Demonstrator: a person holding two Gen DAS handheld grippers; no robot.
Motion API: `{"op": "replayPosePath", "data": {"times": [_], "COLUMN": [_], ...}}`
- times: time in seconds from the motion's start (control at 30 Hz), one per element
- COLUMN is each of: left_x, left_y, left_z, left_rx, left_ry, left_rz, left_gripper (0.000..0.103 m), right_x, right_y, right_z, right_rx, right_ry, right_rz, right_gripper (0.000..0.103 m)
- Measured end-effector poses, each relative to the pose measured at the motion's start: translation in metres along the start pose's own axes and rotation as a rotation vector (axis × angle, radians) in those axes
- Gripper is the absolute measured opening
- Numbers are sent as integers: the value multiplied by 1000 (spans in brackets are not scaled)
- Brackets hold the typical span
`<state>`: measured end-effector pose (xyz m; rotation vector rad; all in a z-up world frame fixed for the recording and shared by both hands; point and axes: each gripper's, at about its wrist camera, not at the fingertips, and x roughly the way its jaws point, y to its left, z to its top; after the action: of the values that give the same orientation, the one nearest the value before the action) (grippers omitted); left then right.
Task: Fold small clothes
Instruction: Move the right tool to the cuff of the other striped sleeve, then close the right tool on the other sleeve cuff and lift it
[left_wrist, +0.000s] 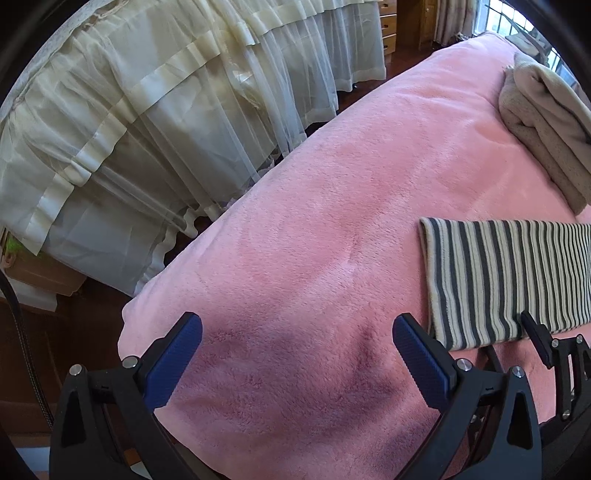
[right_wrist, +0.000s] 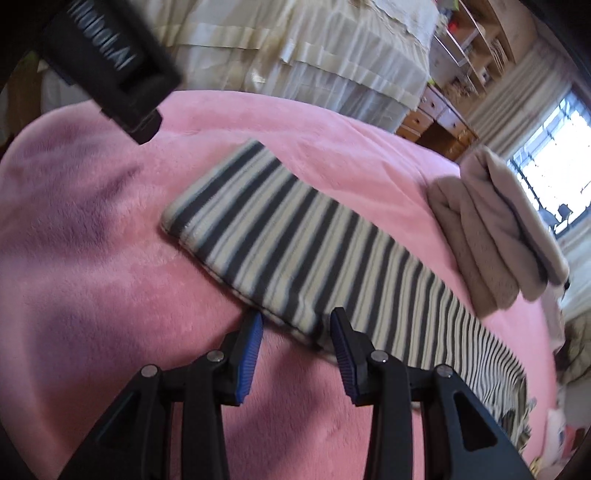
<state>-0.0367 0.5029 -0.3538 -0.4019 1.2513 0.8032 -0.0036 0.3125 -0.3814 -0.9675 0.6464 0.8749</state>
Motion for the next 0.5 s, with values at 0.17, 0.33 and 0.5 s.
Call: {"op": "replayPosePath", "data": {"times": [0.17,0.33,0.5], "left_x": [4,5,4], "left_y": [13,18,17], "left_z": [5,9,12], "left_rx": [-33,-40,-43], "left_ry": [9,4,0], "left_rz": [-7,-2,-10], "left_gripper": [103,103,103], "right_x": [-9,-2,8], "right_y": [10,23,12], "right_z": [5,14,33], "right_rx": [-40,-57,13], "right_ry": [-37,-52,-61], "right_rz": [12,4,13], "right_gripper": [39,42,7]}}
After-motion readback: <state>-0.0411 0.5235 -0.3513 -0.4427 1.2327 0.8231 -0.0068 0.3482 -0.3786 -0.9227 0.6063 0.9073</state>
